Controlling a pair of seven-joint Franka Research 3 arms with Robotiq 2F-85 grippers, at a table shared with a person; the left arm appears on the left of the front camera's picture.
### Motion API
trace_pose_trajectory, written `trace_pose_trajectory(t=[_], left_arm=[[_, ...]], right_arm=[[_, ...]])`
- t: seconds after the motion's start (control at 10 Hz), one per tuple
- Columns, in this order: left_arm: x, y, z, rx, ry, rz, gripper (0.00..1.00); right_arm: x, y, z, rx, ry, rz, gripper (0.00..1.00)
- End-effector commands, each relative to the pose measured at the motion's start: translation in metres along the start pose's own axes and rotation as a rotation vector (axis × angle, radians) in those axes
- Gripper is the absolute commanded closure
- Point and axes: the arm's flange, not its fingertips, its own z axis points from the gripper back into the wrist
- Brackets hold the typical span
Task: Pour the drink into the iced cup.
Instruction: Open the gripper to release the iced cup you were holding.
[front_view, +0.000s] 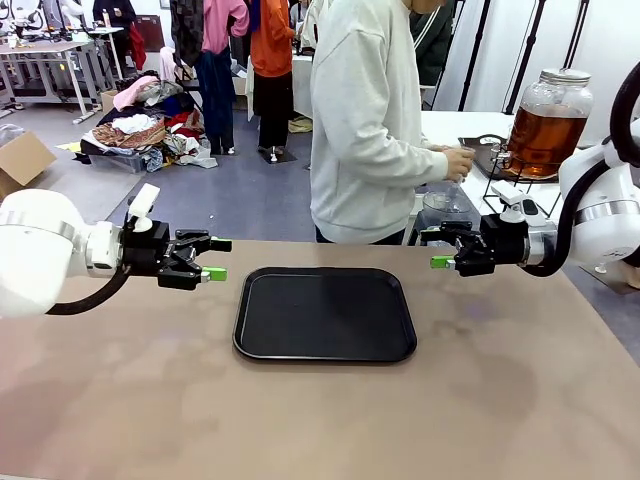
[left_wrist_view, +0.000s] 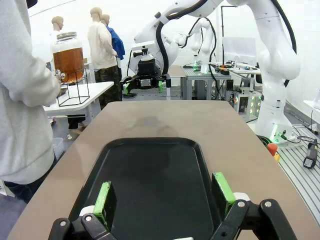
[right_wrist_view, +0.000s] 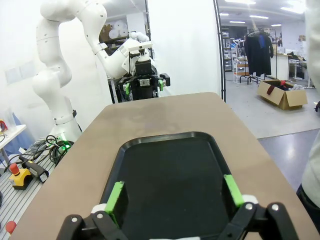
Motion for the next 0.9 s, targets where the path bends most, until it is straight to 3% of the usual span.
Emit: trace_pose_trajectory(t=[0.0,0.8], left_arm=[[0.0012,-0.0005,0.0005,0.0,-0.002,-0.006,0.0],[0.0012,-0.0005,0.0005,0.0,-0.002,-0.006,0.0]], right_arm=[[0.003,-0.0021,0.0005,-0.004,0.004,0.0,0.0],[0.003,-0.0021,0.0005,-0.004,0.004,0.0,0.0]])
